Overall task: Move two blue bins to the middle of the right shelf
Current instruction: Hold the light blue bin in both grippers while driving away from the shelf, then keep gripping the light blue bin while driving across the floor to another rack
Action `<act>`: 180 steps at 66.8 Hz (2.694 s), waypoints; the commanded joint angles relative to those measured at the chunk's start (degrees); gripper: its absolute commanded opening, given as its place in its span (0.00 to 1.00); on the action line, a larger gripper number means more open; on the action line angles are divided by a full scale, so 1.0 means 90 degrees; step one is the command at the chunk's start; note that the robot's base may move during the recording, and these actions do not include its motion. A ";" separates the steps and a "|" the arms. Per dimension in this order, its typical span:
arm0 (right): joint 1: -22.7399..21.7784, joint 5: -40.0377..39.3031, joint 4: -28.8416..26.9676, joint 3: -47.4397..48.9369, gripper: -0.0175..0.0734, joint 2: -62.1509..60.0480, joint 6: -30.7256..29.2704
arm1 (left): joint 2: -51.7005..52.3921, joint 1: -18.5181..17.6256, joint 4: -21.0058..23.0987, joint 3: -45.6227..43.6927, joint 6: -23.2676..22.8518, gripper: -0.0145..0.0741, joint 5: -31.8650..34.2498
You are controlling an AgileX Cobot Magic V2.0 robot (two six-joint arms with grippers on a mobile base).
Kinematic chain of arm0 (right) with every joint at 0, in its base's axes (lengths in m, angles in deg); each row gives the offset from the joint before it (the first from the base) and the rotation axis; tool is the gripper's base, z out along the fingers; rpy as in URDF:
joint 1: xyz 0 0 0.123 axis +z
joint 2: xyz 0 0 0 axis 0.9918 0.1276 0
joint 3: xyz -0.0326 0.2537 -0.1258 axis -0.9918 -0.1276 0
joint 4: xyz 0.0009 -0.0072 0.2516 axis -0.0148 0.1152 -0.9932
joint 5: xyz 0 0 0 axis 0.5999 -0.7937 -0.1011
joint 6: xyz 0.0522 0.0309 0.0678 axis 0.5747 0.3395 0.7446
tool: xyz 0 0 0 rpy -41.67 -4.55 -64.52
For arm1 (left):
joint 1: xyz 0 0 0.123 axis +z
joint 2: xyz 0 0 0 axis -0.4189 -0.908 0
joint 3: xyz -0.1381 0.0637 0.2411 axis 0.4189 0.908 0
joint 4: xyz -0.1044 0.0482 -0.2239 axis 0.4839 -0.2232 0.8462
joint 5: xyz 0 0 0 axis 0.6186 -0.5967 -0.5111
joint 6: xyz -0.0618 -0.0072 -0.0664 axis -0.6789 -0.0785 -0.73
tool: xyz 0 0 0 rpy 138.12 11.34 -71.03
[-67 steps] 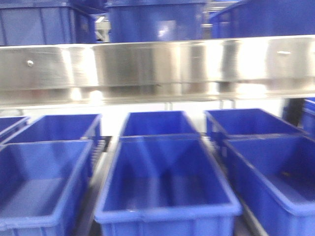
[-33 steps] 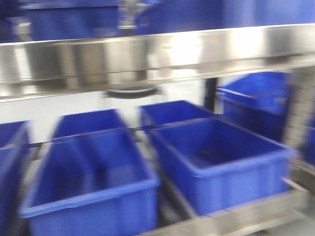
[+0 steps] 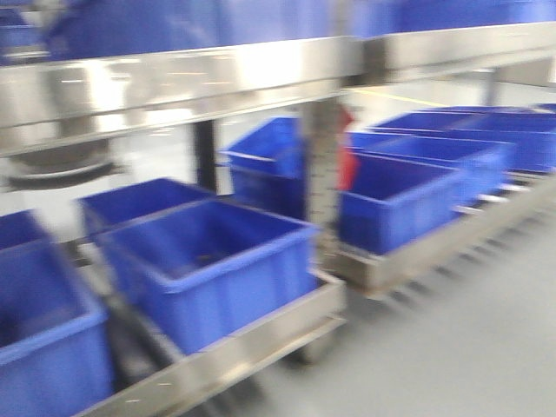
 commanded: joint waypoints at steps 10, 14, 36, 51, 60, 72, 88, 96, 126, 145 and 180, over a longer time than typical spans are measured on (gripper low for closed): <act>-0.0050 -0.0635 0.0183 0.0121 0.02 -0.0071 0.0037 | 0.0149 -0.0004 0.0115 -0.0101 0.0104 0.04 0.0337; -0.0050 -0.0635 0.0183 0.0121 0.02 -0.0071 0.0037 | 0.0149 -0.0004 0.0115 -0.0101 0.0104 0.04 0.0337; -0.0050 -0.0635 0.0183 0.0121 0.02 -0.0071 0.0037 | 0.0149 -0.0004 0.0115 -0.0101 0.0104 0.04 0.0337; -0.0050 -0.0635 0.0183 0.0121 0.02 -0.0071 0.0037 | 0.0149 -0.0004 0.0115 -0.0101 0.0104 0.04 0.0337; -0.0050 -0.0635 0.0183 0.0121 0.02 -0.0071 0.0037 | 0.0149 -0.0004 0.0115 -0.0101 0.0104 0.04 0.0337; -0.0050 -0.0635 0.0183 0.0121 0.02 -0.0071 0.0037 | 0.0149 -0.0004 0.0115 -0.0101 0.0104 0.04 0.0337; -0.0050 -0.0635 0.0183 0.0121 0.02 -0.0071 0.0037 | 0.0149 -0.0004 0.0115 -0.0101 0.0104 0.04 0.0337; -0.0050 -0.0635 0.0183 0.0121 0.02 -0.0071 0.0037 | 0.0149 -0.0004 0.0115 -0.0101 0.0104 0.04 0.0337; -0.0050 -0.0635 0.0183 0.0121 0.02 -0.0071 0.0037 | 0.0149 -0.0004 0.0115 -0.0101 0.0104 0.04 0.0337; -0.0050 -0.0635 0.0183 0.0121 0.02 -0.0071 0.0037 | 0.0149 -0.0004 0.0115 -0.0101 0.0104 0.04 0.0337; -0.0050 -0.0635 0.0183 0.0121 0.02 -0.0071 0.0037 | 0.0149 -0.0004 0.0115 -0.0101 0.0104 0.04 0.0337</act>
